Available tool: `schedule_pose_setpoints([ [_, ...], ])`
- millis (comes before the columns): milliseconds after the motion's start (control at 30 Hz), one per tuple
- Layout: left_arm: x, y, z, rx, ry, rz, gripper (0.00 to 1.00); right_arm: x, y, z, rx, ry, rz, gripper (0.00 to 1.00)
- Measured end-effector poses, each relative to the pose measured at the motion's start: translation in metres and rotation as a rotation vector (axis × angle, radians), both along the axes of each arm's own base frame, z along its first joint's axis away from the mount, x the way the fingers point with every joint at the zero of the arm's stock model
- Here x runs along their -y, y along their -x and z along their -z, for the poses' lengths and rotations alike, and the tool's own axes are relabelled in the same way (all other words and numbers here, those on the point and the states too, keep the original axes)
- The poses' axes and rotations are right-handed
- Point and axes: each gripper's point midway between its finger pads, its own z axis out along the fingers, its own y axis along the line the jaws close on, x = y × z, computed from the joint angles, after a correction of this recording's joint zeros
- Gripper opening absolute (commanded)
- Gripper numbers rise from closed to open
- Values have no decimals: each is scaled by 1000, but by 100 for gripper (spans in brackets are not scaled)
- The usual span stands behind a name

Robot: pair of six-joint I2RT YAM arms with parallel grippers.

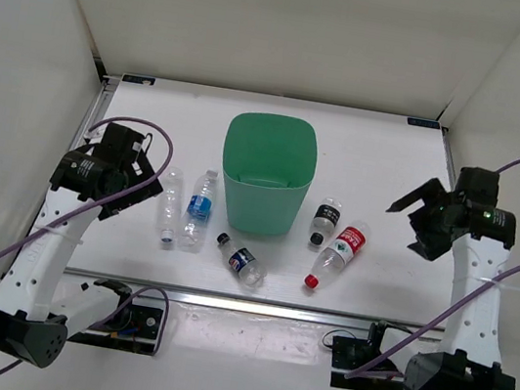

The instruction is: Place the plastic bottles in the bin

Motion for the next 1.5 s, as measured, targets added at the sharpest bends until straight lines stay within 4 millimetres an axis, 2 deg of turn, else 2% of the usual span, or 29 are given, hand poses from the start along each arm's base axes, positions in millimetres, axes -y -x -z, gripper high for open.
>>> schedule_pose_setpoints([
  [100,4,0,0,-1,-10,22,100,-15,16,21,-24,-59,-67,100],
  [200,5,0,0,1,-22,31,100,-26,23,36,-39,-110,-109,100],
  [500,2,1,-3,19,-47,32,100,-56,23,119,-221,-175,-237,100],
  [733,-2,4,-5,40,-63,27,100,-87,12,156,-304,-154,-364,100],
  [900,-3,5,-4,34,-69,25,100,-94,5,184,-398,-149,-359,99],
  [933,-3,5,-4,34,-70,24,100,-93,5,191,-421,-146,-352,94],
  [967,-4,4,-4,33,-73,23,100,-92,6,197,-441,-142,-346,82],
  [1033,-4,4,-4,31,-78,20,100,-91,7,203,-469,-139,-332,68],
  [1067,-5,4,-4,31,-81,19,100,-89,7,205,-475,-131,-326,58],
  [1100,-5,4,-4,31,-84,17,100,-89,8,205,-476,-127,-323,56],
  [1167,-7,3,-4,32,-89,13,100,-87,9,201,-468,-112,-320,48],
  [1200,-8,3,-4,35,-95,8,100,-85,14,194,-471,-98,-314,41],
  [1233,-9,3,-4,36,-100,4,100,-85,14,187,-448,-92,-316,41],
  [1267,-10,3,-4,37,-106,-2,100,-83,17,175,-432,-77,-316,39],
  [1300,-12,2,-5,40,-111,-9,100,-80,19,155,-406,-55,-312,39],
  [1367,-14,2,-4,41,-122,-20,100,-80,3,98,-251,-25,-309,39],
  [1433,-17,4,-1,33,-136,-29,100,-84,-19,20,-39,-8,-307,36],
  [1500,-20,6,7,16,-152,-41,100,-90,-40,-68,217,2,-313,35],
])
